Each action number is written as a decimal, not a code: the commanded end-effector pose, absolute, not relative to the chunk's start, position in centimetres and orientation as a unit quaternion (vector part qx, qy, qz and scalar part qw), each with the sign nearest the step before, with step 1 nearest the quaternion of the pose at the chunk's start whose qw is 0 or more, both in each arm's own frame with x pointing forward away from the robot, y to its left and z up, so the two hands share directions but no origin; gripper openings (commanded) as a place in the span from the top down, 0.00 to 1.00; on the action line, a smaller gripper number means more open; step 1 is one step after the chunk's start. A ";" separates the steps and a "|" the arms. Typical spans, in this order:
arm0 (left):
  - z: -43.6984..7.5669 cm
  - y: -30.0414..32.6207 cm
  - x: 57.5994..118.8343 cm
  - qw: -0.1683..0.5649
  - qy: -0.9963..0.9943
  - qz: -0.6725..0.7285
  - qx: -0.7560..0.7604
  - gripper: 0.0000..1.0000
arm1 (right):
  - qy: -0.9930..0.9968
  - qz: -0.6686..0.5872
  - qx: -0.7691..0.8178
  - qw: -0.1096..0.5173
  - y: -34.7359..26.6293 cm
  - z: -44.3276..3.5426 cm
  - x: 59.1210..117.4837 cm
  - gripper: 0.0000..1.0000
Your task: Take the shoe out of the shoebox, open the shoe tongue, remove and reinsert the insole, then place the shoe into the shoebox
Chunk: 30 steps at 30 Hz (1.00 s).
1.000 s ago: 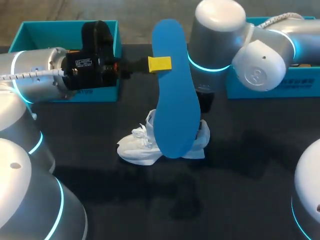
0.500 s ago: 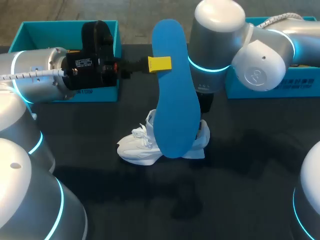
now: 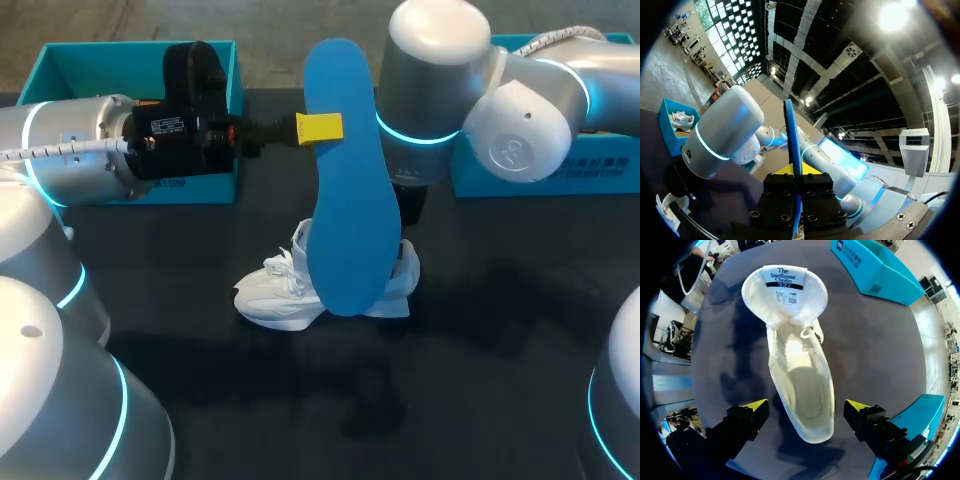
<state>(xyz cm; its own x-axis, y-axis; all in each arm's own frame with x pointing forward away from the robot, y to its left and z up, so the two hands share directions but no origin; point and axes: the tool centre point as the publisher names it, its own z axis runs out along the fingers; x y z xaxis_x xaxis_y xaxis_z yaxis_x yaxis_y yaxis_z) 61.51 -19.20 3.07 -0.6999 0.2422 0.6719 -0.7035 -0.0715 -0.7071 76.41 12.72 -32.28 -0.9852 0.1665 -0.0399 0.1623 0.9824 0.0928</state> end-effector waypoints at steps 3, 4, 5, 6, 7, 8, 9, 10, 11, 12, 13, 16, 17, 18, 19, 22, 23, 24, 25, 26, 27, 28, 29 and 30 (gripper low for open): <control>3.0 -19.5 61.6 0.335 -0.593 0.706 0.194 1.00 | 0.996 0.028 0.082 0.029 13.7 -32.6 78.1 0.00; 3.0 -19.5 61.6 0.335 -0.593 0.706 0.194 1.00 | 0.996 0.027 0.082 0.029 13.8 -32.7 78.4 0.00; 3.0 -19.5 61.6 0.335 -0.593 0.706 0.194 1.00 | 0.996 0.031 0.073 0.028 14.0 -32.9 78.8 0.00; 3.0 -19.5 61.6 0.335 -0.593 0.706 0.194 1.00 | 0.997 0.029 0.070 0.027 14.2 -33.1 79.0 0.00; 3.0 -19.5 61.6 0.335 -0.593 0.706 0.194 1.00 | 0.997 0.026 0.068 0.023 14.5 -33.5 79.3 0.00; 3.0 -19.5 61.6 0.335 -0.593 0.706 0.194 1.00 | 0.997 0.028 0.062 0.020 14.7 -33.8 79.5 0.00; 3.0 -19.5 61.6 0.335 -0.593 0.706 0.194 1.00 | 0.998 0.027 0.059 0.020 14.9 -34.0 79.7 0.00; 3.0 -19.5 61.6 0.335 -0.593 0.706 0.194 1.00 | 0.998 0.026 0.054 0.018 15.2 -34.3 79.8 0.00; 3.0 -19.5 61.6 0.335 -0.593 0.706 0.194 1.00 | 0.998 0.030 0.047 0.016 15.5 -34.6 80.0 0.00; 3.0 -19.5 61.6 0.335 -0.593 0.706 0.194 1.00 | 0.998 0.030 0.044 0.015 15.7 -35.0 80.1 0.00; 3.0 -19.5 61.6 0.335 -0.593 0.706 0.194 1.00 | 0.999 0.031 0.040 0.011 15.9 -35.2 80.2 0.00; 3.0 -19.5 61.6 0.335 -0.593 0.706 0.194 1.00 | 0.999 0.030 0.031 0.004 16.5 -35.9 80.5 0.00; 3.0 -19.5 61.6 0.335 -0.593 0.706 0.194 1.00 | 0.999 0.030 0.030 0.003 16.7 -36.1 80.5 0.00; 3.0 -19.5 61.6 0.335 -0.593 0.706 0.194 1.00 | 0.999 0.028 0.027 0.001 16.9 -36.2 80.5 0.00; 3.0 -19.5 61.6 0.335 -0.593 0.706 0.194 1.00 | 0.999 0.027 0.027 0.001 16.9 -36.2 80.5 0.00; 3.0 -19.5 61.6 0.335 -0.593 0.706 0.194 1.00 | 0.999 0.023 0.024 -0.004 17.1 -36.5 80.5 0.00; 3.0 -19.5 61.6 0.335 -0.593 0.706 0.194 1.00 | 0.999 0.022 0.023 -0.006 17.2 -36.7 80.4 0.02; 3.0 -19.5 61.6 0.335 -0.593 0.706 0.194 1.00 | 0.999 0.024 0.022 -0.008 17.3 -37.0 80.4 0.03; 3.0 -19.5 61.6 0.335 -0.593 0.706 0.194 1.00 | 0.999 0.021 0.022 -0.011 17.3 -37.2 80.3 0.04; 3.0 -19.5 61.6 0.335 -0.593 0.706 0.194 1.00 | 1.000 0.018 0.022 -0.014 17.3 -37.5 80.3 0.05; 3.0 -19.5 61.6 0.335 -0.593 0.706 0.194 1.00 | 0.999 0.019 0.023 -0.015 17.3 -37.7 80.3 0.12; 3.0 -19.5 61.6 0.335 -0.593 0.706 0.194 1.00 | 0.999 0.019 0.026 -0.017 17.2 -37.9 80.2 0.17; 3.0 -19.5 61.6 0.335 -0.593 0.706 0.194 1.00 | 0.999 0.018 0.027 -0.018 17.1 -38.0 80.3 0.17; 3.0 -19.5 61.6 0.335 -0.593 0.706 0.194 1.00 | 0.999 0.019 0.030 -0.018 17.1 -38.1 80.3 0.22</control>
